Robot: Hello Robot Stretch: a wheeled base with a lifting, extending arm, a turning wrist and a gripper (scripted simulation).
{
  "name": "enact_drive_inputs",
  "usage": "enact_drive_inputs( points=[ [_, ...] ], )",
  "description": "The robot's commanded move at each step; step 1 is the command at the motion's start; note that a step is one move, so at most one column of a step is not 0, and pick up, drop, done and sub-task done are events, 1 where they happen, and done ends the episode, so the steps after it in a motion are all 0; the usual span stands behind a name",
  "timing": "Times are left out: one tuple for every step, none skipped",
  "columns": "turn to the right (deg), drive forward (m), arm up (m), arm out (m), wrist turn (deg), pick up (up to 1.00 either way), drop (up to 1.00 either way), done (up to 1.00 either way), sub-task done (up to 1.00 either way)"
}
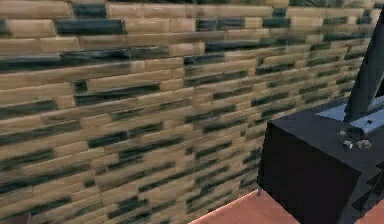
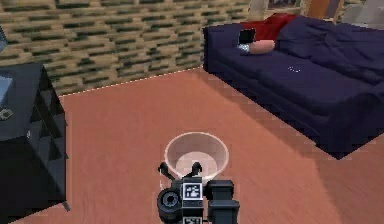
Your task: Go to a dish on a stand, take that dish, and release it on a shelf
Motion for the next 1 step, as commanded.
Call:
enact_drive_inputs(
  points=[
    [-45.0, 0.00, 0.00, 0.00, 0.0, 0.00, 0.00, 0.00, 0.00]
  ],
)
